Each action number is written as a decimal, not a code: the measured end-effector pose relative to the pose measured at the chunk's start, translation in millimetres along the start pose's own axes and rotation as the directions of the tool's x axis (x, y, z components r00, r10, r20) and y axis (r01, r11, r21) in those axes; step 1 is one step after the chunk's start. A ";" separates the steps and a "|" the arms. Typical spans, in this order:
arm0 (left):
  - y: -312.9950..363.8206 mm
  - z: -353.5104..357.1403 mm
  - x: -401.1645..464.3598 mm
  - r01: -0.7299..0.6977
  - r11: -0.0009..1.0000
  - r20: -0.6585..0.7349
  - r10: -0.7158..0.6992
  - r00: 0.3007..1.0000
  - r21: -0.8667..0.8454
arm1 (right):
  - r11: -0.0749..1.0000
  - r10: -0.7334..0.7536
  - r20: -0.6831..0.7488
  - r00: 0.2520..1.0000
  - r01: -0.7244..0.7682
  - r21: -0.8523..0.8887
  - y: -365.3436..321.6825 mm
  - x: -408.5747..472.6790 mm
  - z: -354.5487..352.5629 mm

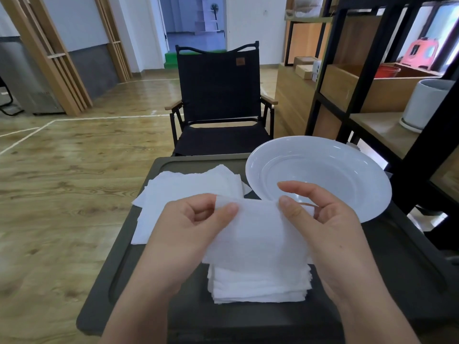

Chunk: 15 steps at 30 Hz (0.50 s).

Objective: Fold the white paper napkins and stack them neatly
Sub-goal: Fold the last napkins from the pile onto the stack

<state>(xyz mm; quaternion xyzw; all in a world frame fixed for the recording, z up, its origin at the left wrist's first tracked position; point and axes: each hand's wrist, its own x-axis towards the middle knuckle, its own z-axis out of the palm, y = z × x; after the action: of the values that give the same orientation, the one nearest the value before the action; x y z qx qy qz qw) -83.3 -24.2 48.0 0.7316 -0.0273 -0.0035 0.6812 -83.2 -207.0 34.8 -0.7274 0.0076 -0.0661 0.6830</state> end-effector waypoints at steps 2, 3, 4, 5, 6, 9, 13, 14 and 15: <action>-2.7 -0.8 0.5 0.016 0.999 -0.079 -0.018 0.997 -0.031 | 0.998 0.039 0.033 0.999 -0.038 -0.051 -1.5 0.0 -1.5; -3.1 -0.5 0.7 0.027 0.998 -0.119 -0.034 0.992 -0.056 | 0.996 0.065 0.072 0.995 -0.060 -0.069 -3.3 -0.2 -2.4; -3.7 -0.5 1.1 0.035 0.997 -0.149 -0.045 0.988 -0.074 | 0.994 0.084 0.111 0.990 -0.075 -0.085 -4.8 -0.7 -3.5; -3.5 0.4 1.1 0.043 0.995 -0.169 -0.058 0.984 -0.086 | 0.992 0.090 0.136 0.987 -0.077 -0.099 -6.3 -0.8 -4.3; -3.7 1.4 1.4 0.051 0.995 -0.183 -0.065 0.981 -0.081 | 0.990 0.090 0.140 0.986 -0.073 -0.119 -6.7 -0.8 -5.7; -5.1 4.2 1.2 0.084 0.996 -0.173 -0.084 0.981 -0.007 | 0.983 0.086 0.097 0.992 -0.069 -0.169 -6.1 -0.5 -9.5; -18.4 5.3 6.5 0.163 0.963 -0.204 -0.119 0.972 0.214 | 0.957 0.112 0.050 0.992 -0.094 -0.274 -1.5 -0.3 -10.9; -21.6 5.8 7.9 0.193 0.926 -0.233 -0.120 0.965 0.325 | 0.943 0.121 0.037 0.992 -0.104 -0.316 1.8 0.5 -10.3; -23.5 6.6 8.8 0.228 0.874 -0.266 -0.119 0.957 0.428 | 0.926 0.130 0.022 0.991 -0.114 -0.359 6.0 2.1 -9.1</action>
<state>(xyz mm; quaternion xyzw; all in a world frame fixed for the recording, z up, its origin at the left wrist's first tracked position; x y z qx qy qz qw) -74.0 -29.5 24.4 0.8652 0.1182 0.0265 0.4866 -81.7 -216.7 29.6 -0.8388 0.0493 -0.0045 0.5422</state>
